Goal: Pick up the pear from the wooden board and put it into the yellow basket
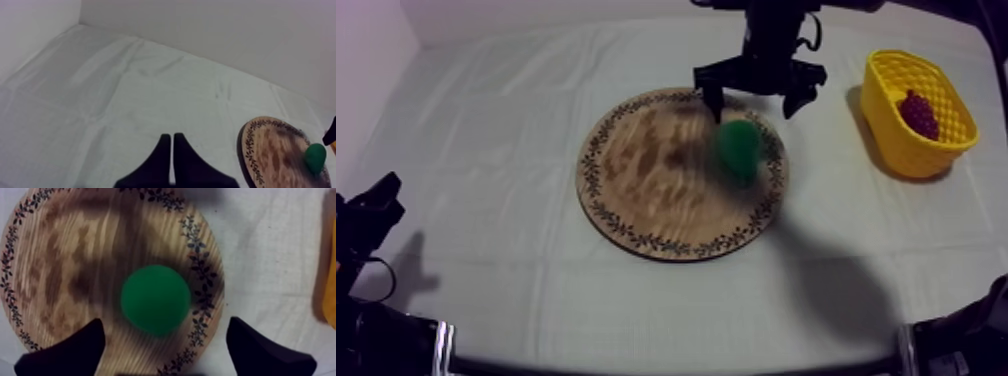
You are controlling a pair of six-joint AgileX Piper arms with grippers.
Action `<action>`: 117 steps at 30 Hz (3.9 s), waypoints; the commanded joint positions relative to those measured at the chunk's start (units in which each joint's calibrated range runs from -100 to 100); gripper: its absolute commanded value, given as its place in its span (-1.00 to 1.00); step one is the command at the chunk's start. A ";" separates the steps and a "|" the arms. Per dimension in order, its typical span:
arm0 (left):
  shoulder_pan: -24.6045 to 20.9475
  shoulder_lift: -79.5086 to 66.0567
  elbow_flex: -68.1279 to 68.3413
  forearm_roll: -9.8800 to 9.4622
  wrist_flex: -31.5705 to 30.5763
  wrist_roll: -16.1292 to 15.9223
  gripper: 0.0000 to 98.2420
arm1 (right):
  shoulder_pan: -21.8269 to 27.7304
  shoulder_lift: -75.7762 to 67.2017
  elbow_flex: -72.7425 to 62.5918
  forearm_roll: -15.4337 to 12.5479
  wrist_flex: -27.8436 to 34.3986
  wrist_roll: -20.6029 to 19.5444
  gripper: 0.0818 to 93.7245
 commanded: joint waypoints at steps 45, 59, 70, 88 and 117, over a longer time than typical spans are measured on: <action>0.02 0.00 0.00 -0.02 -0.01 -0.01 -1.00 | 8.62 -12.76 -1.64 4.23 -2.65 12.11 -0.12; 0.02 0.00 0.00 -0.02 -0.01 -0.01 -1.00 | 22.99 -24.31 3.83 9.67 -10.14 20.75 -0.10; 0.02 0.00 0.00 -0.02 -0.01 -0.01 -1.00 | 28.38 -20.75 18.12 12.48 -21.38 18.75 -0.08; 0.02 0.00 0.00 -0.02 -0.01 -0.01 -1.00 | 31.65 -7.11 16.05 3.68 -29.99 24.40 0.31; 0.02 0.00 0.00 -0.02 -0.01 -0.01 -1.00 | 34.79 -63.74 61.00 -7.29 -52.46 35.01 0.47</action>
